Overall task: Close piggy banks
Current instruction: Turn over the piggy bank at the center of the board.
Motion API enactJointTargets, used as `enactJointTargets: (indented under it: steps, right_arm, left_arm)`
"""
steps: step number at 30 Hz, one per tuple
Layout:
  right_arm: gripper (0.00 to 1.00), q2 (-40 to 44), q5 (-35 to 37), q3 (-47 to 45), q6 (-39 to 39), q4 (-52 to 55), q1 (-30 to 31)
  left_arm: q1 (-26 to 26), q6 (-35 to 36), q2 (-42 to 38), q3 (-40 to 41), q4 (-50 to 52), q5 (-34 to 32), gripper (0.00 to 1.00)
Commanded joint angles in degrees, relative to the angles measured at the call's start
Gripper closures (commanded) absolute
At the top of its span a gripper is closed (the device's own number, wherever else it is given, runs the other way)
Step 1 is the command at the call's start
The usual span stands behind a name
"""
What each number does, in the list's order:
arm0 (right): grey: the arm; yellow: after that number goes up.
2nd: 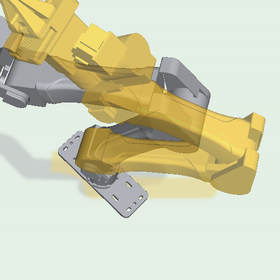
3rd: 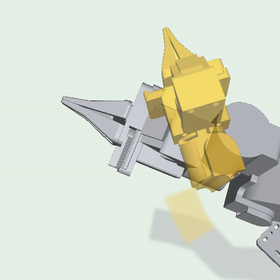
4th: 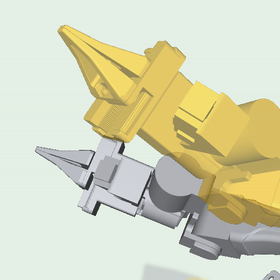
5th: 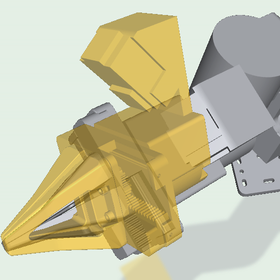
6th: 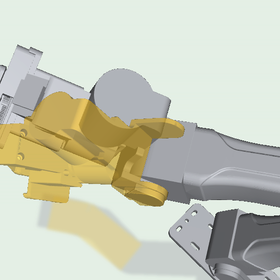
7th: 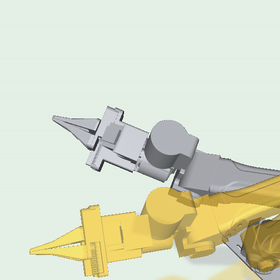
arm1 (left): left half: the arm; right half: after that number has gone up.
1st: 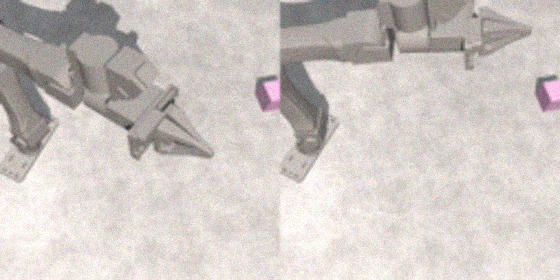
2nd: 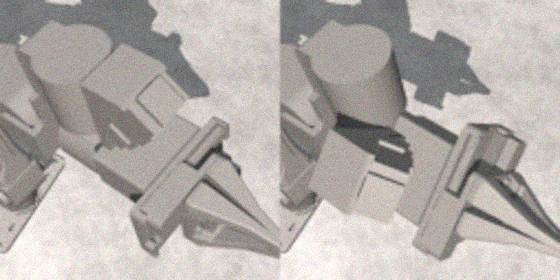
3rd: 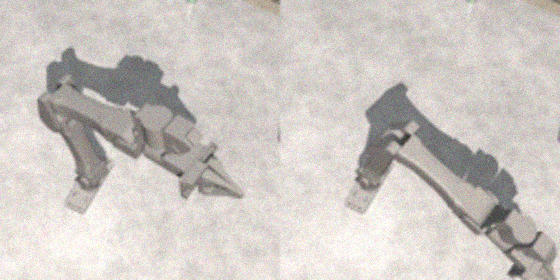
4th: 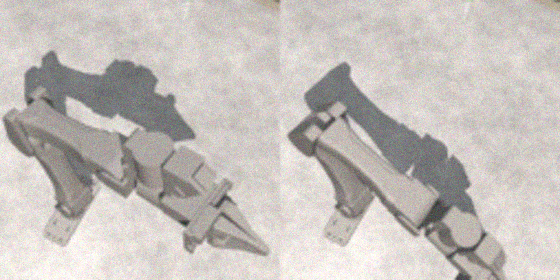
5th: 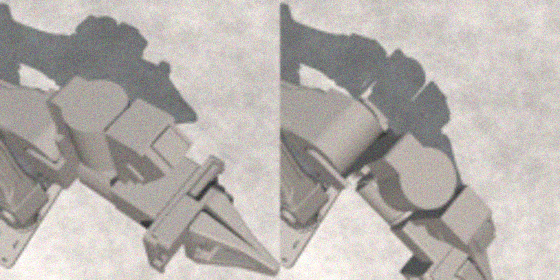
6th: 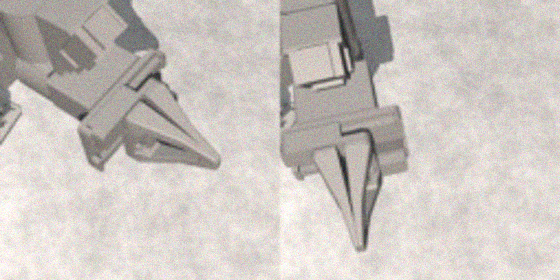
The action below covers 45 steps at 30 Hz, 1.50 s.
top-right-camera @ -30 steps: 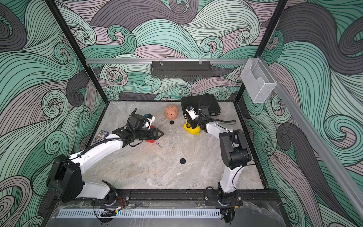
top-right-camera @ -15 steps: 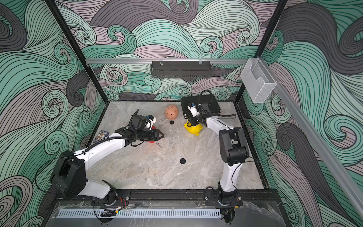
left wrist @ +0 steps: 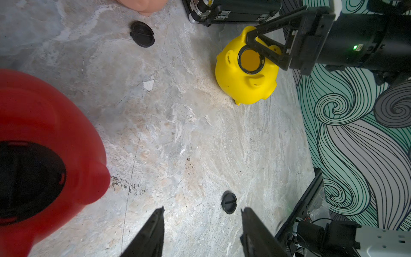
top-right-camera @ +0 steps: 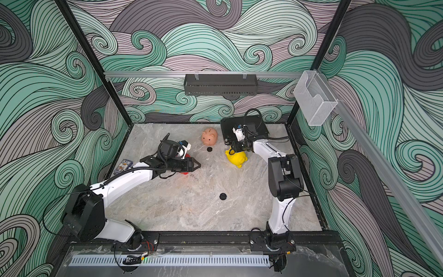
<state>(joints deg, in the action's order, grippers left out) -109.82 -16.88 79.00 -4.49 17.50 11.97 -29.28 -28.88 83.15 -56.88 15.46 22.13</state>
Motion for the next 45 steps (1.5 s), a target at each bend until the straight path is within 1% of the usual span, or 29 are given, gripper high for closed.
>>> enactJointTargets:
  steps: [1, 12, 15, 19, 23, 28, 39, 40, 45]
  right_arm:
    - [0.57, -1.58, -0.61, -1.53, 4.99, 4.0, 0.17]
    - [0.57, -1.8, -0.63, -4.35, 13.8, 3.33, -0.38]
    - [0.56, -1.28, -1.73, -6.16, 16.33, -0.8, -0.38]
    - [0.56, -0.44, -2.63, -7.86, 19.51, -3.26, -0.5]
    - [0.53, 1.01, -2.73, -9.55, 22.07, -5.3, -0.53]
    - [0.47, 3.31, -2.77, -9.49, 23.1, -5.03, -0.62]
    - [0.46, 5.79, -4.57, -9.39, 24.21, -5.43, -0.69]
    - [0.46, 6.05, -4.81, -9.31, 24.21, -5.47, -0.65]
    - [0.45, 7.23, -5.68, -8.62, 24.37, -5.31, -0.63]
  left_arm:
    - [0.54, 0.58, -1.15, -1.92, 0.36, 0.72, 0.44]
    - [0.56, 0.49, -1.26, -1.84, 0.45, 1.12, 0.44]
    - [0.43, 0.3, -1.24, -1.7, 0.44, 1.14, 0.44]
    - [0.36, 0.15, -1.24, -1.48, 0.4, 1.16, 0.44]
    - [0.32, 0.03, -1.24, -1.56, 0.16, 1.25, 0.44]
    - [0.19, 0.12, -3.08, -1.81, 0.19, 1.42, 0.44]
    - [-1.02, 0.35, -2.03, -3.53, 0.43, 2.54, 0.44]
    - [-1.21, 0.52, -0.42, -4.03, 0.66, 2.63, 0.44]
    - [-2.47, 1.18, 1.75, -6.32, 1.56, 3.09, 0.44]
